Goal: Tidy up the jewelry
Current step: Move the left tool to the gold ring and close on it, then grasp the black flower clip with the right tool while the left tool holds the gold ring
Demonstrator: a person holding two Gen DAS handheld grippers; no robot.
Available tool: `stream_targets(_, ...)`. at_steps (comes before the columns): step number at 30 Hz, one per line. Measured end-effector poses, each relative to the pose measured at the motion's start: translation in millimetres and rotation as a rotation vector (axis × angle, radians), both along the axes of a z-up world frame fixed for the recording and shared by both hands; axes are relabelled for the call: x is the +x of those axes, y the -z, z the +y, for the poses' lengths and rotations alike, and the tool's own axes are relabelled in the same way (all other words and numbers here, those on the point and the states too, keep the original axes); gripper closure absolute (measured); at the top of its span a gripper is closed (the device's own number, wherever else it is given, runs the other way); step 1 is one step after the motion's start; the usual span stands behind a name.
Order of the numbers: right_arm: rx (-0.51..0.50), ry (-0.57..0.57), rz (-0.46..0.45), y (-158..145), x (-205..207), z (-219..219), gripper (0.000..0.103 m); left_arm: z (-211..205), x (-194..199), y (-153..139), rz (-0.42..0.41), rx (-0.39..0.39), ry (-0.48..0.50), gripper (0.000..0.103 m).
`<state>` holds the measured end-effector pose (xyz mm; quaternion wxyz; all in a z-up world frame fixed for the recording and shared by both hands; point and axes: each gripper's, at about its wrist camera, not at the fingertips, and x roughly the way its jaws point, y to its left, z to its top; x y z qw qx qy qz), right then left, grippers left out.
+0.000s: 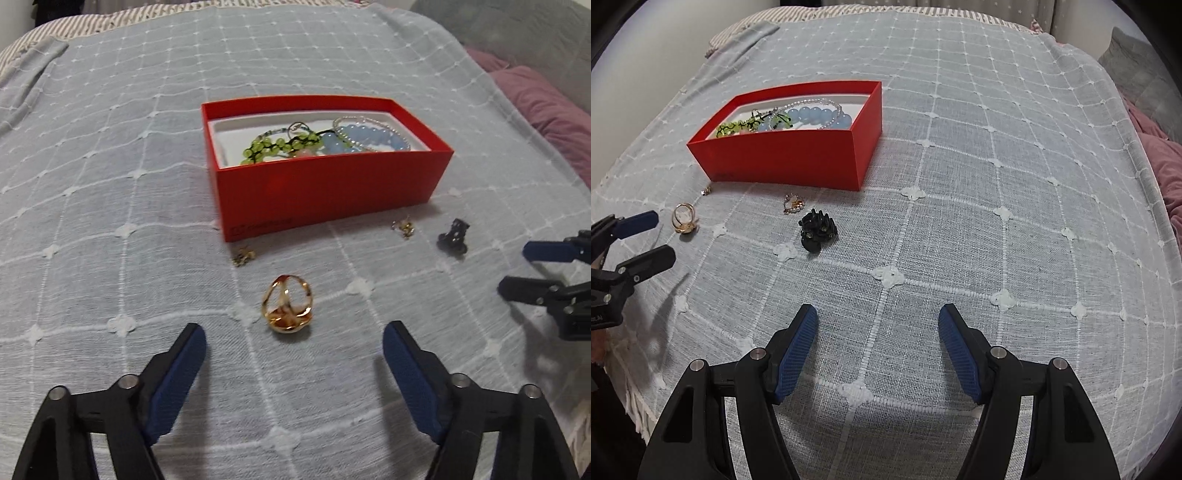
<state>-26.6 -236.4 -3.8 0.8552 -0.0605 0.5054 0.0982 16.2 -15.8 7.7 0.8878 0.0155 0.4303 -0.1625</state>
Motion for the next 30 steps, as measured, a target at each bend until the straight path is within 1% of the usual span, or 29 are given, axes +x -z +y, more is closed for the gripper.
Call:
stream_targets(1,0.001,0.000,0.001,0.0,0.3,-0.2,0.032,-0.8,2.0,1.2,0.007,-0.007,0.000,0.027)
stream_targets(4,0.000,0.002,0.003,-0.3,0.8,-0.6,0.032,-2.9,7.0,5.2,0.026,-0.011,-0.012,0.036)
stream_targets(6,0.000,0.001,0.003,-0.5,0.7,-0.9,0.032,-2.1,9.4,7.5,0.034,-0.015,-0.024,0.043)
stream_targets(8,0.000,0.002,0.004,-0.6,0.6,-0.8,0.032,-1.5,11.7,8.9,0.037,-0.020,-0.033,0.047)
stream_targets(10,0.000,0.003,0.005,-0.7,0.4,-1.1,0.032,-2.4,13.2,9.4,0.033,-0.015,-0.039,0.053)
stream_targets(12,0.001,0.004,0.006,-0.5,0.2,-1.8,0.032,-3.4,14.3,9.7,0.027,-0.005,-0.038,0.064)
stream_targets(13,0.001,0.006,0.005,-0.6,0.1,-2.2,0.032,-4.0,14.7,9.8,0.025,-0.001,-0.037,0.067)
stream_targets(15,0.003,0.009,0.006,-0.7,0.3,-2.6,0.032,-4.5,16.2,10.5,0.030,0.001,-0.036,0.079)
stream_targets(22,0.009,0.008,0.005,-0.9,1.5,1.0,0.032,-1.8,14.3,5.4,0.010,0.010,-0.059,0.080)
stream_targets(30,0.003,-0.023,-0.002,1.7,7.9,20.5,0.032,10.4,11.4,4.0,0.020,0.021,-0.104,0.080)
